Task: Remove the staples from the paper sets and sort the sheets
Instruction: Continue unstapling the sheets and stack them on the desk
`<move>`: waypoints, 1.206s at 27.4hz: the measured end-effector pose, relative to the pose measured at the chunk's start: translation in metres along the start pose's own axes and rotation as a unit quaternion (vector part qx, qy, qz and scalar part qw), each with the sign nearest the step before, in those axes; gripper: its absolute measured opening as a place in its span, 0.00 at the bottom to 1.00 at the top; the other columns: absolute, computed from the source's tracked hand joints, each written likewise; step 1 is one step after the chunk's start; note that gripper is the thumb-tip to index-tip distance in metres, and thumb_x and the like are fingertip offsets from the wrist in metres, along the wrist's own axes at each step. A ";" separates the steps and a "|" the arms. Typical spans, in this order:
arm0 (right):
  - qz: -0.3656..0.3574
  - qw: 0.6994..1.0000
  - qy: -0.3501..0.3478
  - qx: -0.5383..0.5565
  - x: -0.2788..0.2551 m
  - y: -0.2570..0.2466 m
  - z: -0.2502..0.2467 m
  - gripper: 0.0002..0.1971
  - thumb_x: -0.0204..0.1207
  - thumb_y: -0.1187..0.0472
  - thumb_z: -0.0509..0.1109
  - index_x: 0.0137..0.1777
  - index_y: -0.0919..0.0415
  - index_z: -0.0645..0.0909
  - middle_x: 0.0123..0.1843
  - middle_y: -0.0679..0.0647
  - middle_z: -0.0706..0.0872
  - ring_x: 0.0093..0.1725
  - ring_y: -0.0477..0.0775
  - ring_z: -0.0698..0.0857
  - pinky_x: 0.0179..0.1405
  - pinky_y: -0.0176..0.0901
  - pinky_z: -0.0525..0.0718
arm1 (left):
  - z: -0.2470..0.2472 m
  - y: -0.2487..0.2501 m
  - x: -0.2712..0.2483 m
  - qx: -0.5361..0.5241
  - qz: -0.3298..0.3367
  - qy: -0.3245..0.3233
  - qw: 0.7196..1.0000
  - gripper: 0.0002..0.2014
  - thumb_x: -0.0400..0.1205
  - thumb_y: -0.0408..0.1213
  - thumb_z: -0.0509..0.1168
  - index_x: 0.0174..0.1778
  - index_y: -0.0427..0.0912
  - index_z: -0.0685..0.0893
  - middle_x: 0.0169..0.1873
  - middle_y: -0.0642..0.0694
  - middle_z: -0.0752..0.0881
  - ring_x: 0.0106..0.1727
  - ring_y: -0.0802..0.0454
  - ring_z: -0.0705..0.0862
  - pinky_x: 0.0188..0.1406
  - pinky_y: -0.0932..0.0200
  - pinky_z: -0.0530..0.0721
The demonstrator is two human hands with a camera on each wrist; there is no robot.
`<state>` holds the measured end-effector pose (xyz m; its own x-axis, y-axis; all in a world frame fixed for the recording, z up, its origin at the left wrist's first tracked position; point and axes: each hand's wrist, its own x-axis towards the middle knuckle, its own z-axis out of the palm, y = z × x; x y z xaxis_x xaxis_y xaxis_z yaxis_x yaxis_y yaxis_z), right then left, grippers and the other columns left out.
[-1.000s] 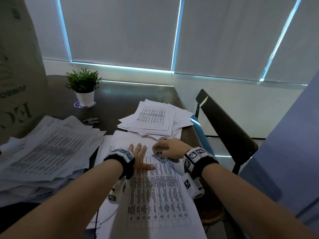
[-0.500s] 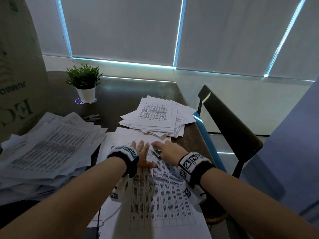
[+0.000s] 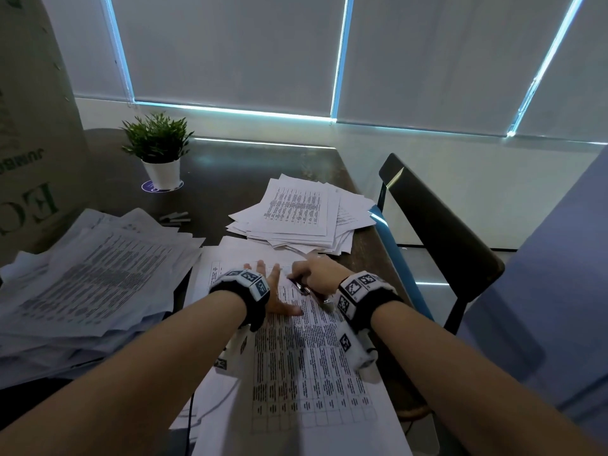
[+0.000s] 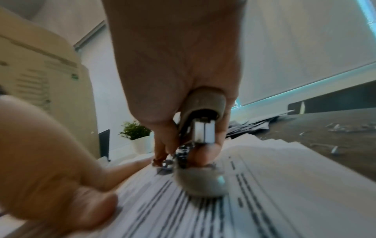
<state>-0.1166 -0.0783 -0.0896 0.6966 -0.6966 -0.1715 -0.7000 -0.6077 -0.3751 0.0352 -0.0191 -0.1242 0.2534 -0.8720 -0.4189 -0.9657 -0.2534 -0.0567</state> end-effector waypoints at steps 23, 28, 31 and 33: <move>0.159 0.986 0.047 -0.020 -0.029 0.034 -0.016 0.17 0.87 0.61 0.58 0.70 0.62 0.82 0.69 0.60 0.84 0.64 0.60 0.83 0.62 0.46 0.80 | -0.013 0.004 -0.021 -0.014 0.014 0.017 1.000 0.63 0.57 0.84 0.57 0.83 0.49 0.50 0.83 0.37 0.48 0.81 0.32 0.57 0.75 0.33 0.61; 0.202 0.971 -0.021 -0.123 -0.069 0.055 -0.028 0.23 0.86 0.62 0.58 0.81 0.53 0.72 0.80 0.57 0.74 0.76 0.61 0.75 0.75 0.48 0.73 | -0.033 -0.021 -0.047 -0.069 -0.061 0.061 0.994 0.42 0.77 0.68 0.60 0.78 0.39 0.65 0.77 0.36 0.65 0.76 0.38 0.68 0.70 0.46 0.69; 0.194 0.971 0.046 -0.132 -0.079 0.048 -0.029 0.24 0.84 0.59 0.62 0.80 0.48 0.73 0.79 0.57 0.74 0.76 0.62 0.73 0.75 0.53 0.72 | -0.038 -0.034 -0.057 -0.088 -0.068 0.036 0.993 0.26 0.83 0.54 0.62 0.67 0.34 0.79 0.67 0.37 0.81 0.67 0.42 0.79 0.62 0.54 0.77; 0.159 0.973 0.128 -0.107 -0.074 0.031 -0.027 0.20 0.83 0.60 0.61 0.74 0.49 0.79 0.74 0.59 0.78 0.72 0.61 0.75 0.74 0.53 0.75 | -0.034 -0.035 -0.062 -0.124 -0.071 0.006 0.990 0.25 0.82 0.50 0.66 0.65 0.33 0.80 0.64 0.37 0.83 0.65 0.42 0.82 0.61 0.54 0.79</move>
<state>-0.1941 -0.0561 -0.0645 0.3966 -0.9180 -0.0053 -0.9097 -0.3922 -0.1363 0.0555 0.0295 -0.0660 0.3876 -0.8249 -0.4114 -0.8770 -0.4674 0.1109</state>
